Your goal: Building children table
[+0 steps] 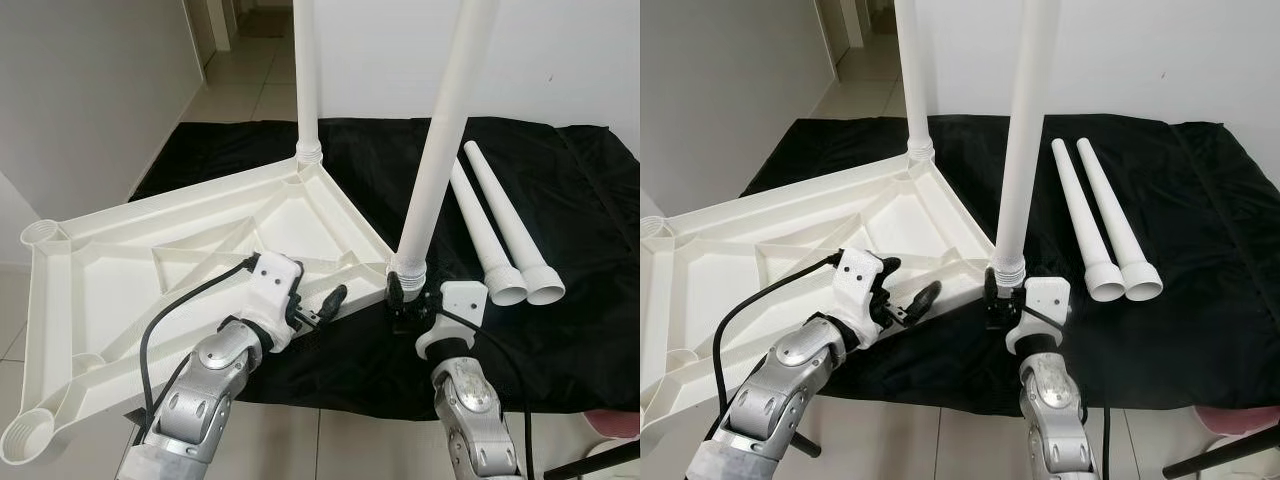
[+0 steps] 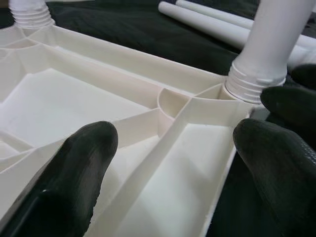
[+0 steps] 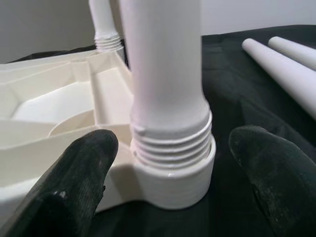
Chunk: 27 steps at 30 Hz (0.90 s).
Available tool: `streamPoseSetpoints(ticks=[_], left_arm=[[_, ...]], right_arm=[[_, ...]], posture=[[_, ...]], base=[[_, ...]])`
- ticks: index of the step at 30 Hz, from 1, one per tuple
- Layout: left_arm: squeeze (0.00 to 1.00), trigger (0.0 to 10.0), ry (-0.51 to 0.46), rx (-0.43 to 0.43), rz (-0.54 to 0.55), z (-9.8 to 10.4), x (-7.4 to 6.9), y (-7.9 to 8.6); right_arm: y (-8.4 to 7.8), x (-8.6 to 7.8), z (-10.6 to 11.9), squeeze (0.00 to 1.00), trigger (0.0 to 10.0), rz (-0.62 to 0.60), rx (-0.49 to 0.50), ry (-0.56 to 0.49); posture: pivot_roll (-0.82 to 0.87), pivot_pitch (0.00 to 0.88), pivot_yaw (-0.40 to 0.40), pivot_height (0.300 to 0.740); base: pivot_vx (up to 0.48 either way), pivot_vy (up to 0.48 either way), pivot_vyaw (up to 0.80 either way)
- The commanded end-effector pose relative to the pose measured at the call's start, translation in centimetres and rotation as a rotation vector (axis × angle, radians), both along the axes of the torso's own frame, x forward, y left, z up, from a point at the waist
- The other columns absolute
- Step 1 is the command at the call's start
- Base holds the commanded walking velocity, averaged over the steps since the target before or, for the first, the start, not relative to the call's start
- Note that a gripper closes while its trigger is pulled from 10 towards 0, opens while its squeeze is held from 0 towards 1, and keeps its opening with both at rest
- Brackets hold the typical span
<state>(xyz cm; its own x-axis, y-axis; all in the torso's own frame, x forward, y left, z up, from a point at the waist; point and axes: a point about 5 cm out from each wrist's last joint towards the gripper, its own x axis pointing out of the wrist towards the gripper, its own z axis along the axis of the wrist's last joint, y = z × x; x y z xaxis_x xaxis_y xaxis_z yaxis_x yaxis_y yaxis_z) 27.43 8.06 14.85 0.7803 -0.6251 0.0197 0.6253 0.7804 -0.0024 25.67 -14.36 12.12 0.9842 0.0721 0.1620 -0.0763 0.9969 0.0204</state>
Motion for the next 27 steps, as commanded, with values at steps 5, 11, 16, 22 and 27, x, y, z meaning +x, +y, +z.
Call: streamPoseSetpoints(ticks=[5, 11, 16, 22, 27], left_arm=[[0.00, 10.0, 0.007, -0.026, 0.252, -0.7, 0.5, 1.7], [0.00, 10.0, 0.004, -0.053, 0.300, -1.0, 0.8, 1.8], [0.00, 10.0, -0.033, -0.105, 0.414, -1.2, 1.2, 2.7], [0.00, 10.0, -0.029, -0.131, 0.467, -1.5, 1.1, 3.0], [0.00, 10.0, -0.022, -0.167, 0.496, -2.2, 0.4, 3.1]], right_arm=[[0.0, -0.5, -0.4, 0.00, 10.0, 0.034, -0.003, 0.000], [0.0, -0.5, -0.7, 0.00, 10.0, 0.025, 0.020, 0.005], [0.3, -0.8, -0.9, 0.00, 10.0, -0.011, 0.020, 0.003], [0.6, -1.0, -1.3, 0.00, 10.0, -0.036, 0.026, 0.018], [0.7, -0.9, -1.5, 0.00, 10.0, -0.097, 0.082, 0.045]], posture=[[-0.06, 0.013, 0.079, 0.740], [-0.07, 0.000, 0.083, 0.740], [-0.09, 0.000, 0.079, 0.740], [-0.09, 0.000, 0.082, 0.740], [-0.09, 0.000, 0.088, 0.740]], base=[[0.000, 0.000, 0.00], [0.000, 0.000, 0.00], [0.000, 0.000, 0.00], [0.000, 0.000, 0.00], [0.000, 0.000, 0.00]])
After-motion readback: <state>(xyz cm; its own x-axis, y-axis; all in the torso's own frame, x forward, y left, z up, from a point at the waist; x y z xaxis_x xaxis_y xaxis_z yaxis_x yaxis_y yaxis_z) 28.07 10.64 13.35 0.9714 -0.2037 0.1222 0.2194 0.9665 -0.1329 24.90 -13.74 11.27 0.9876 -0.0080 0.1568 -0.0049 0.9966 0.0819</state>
